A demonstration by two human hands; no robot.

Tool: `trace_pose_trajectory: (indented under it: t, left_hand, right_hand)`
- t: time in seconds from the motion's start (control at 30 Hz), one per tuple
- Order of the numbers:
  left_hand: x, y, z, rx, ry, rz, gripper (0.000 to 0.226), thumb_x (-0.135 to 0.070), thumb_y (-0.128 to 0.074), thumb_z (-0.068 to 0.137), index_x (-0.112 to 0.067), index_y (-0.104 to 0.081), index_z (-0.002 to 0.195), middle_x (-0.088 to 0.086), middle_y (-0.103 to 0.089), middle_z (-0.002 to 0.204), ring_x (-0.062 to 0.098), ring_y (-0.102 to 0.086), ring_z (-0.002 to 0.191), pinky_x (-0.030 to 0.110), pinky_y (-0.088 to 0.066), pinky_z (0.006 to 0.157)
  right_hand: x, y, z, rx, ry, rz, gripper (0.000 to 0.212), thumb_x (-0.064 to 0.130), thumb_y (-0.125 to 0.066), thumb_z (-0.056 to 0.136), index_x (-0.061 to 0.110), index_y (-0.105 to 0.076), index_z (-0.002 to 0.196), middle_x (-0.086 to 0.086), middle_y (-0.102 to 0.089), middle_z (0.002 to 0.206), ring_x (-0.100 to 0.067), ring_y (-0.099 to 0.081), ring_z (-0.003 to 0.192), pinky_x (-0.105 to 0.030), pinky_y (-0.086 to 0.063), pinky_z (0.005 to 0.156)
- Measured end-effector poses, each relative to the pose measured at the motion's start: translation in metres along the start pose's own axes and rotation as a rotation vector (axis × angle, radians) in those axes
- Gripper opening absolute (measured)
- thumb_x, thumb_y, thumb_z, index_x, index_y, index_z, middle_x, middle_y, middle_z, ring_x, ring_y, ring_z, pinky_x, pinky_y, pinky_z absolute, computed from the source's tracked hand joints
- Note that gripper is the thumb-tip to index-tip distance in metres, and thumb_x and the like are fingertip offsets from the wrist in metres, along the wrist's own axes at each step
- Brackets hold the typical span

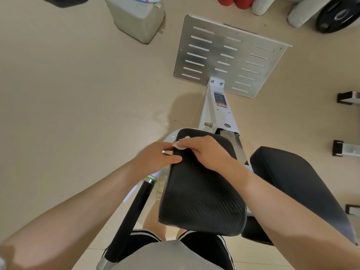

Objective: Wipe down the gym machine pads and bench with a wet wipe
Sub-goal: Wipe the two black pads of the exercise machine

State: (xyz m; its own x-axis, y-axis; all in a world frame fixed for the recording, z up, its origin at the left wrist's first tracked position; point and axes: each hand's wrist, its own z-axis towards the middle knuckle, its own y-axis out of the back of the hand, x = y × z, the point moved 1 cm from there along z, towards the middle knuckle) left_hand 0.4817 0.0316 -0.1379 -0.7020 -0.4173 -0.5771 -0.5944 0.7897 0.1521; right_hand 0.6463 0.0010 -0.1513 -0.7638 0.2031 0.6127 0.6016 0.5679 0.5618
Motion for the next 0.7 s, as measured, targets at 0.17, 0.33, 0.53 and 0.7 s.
trace_pose_trajectory:
  t: [0.17, 0.33, 0.53, 0.7]
  left_hand:
    - [0.002, -0.003, 0.001, 0.005, 0.002, -0.011, 0.042, -0.028, -0.06, 0.087, -0.023, -0.053, 0.128, -0.012, -0.054, 0.119, 0.003, -0.052, 0.098, 0.017, -0.035, 0.085]
    - [0.003, -0.002, 0.001, -0.002, 0.025, -0.1, 0.04, -0.025, -0.062, 0.086, -0.024, -0.054, 0.125, -0.016, -0.056, 0.112, -0.003, -0.055, 0.092, 0.009, -0.035, 0.074]
    - [-0.003, -0.005, -0.004, -0.037, 0.033, -0.095, 0.034, -0.02, -0.063, 0.086, -0.023, -0.058, 0.119, -0.012, -0.059, 0.107, 0.007, -0.057, 0.1, 0.017, -0.036, 0.083]
    - [0.0, -0.011, -0.003, -0.064, 0.038, -0.199, 0.026, -0.014, -0.061, 0.087, -0.023, -0.06, 0.112, -0.019, -0.06, 0.099, -0.01, -0.055, 0.085, 0.0, -0.039, 0.063]
  right_hand:
    - [-0.068, 0.017, 0.01, -0.071, -0.345, -0.141, 0.046, 0.0, -0.037, 0.092, 0.023, -0.055, 0.128, -0.006, -0.056, 0.13, -0.025, -0.051, 0.119, -0.025, -0.035, 0.098]
    - [-0.057, 0.015, 0.017, -0.131, -0.358, -0.085, 0.044, 0.002, -0.036, 0.092, 0.022, -0.057, 0.125, -0.008, -0.058, 0.127, -0.028, -0.051, 0.116, -0.031, -0.037, 0.099]
    - [0.0, -0.002, -0.012, 0.014, 0.043, -0.087, 0.046, 0.005, -0.039, 0.095, 0.03, -0.048, 0.132, 0.0, -0.053, 0.135, -0.021, -0.049, 0.123, -0.032, -0.033, 0.108]
    - [-0.053, 0.018, -0.01, -0.061, -0.147, -0.03, 0.046, 0.005, -0.041, 0.094, 0.035, -0.055, 0.125, 0.005, -0.053, 0.133, -0.015, -0.047, 0.121, -0.018, -0.031, 0.101]
